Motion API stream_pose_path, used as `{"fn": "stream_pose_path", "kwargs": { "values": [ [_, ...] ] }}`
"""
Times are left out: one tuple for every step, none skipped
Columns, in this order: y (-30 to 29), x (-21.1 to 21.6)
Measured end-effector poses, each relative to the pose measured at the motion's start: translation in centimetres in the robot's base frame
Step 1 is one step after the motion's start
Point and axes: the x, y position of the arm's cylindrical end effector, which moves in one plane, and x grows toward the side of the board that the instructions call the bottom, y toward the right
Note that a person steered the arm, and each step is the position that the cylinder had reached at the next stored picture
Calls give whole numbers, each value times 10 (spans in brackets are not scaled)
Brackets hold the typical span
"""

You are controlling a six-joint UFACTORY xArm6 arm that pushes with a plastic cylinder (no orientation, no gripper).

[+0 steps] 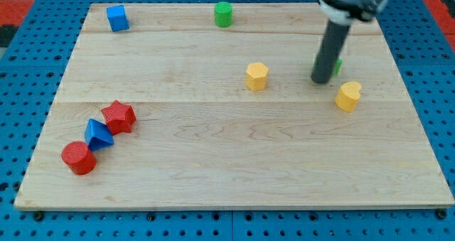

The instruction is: Slide the green star to the top right of the board

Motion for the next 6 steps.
{"fn": "stream_pose_path", "kwargs": {
  "values": [
    [2,-64],
    [-48,-41],
    [-12,-16],
    [47,-45],
    [40,-134],
    [53,-118]
  ]
}}
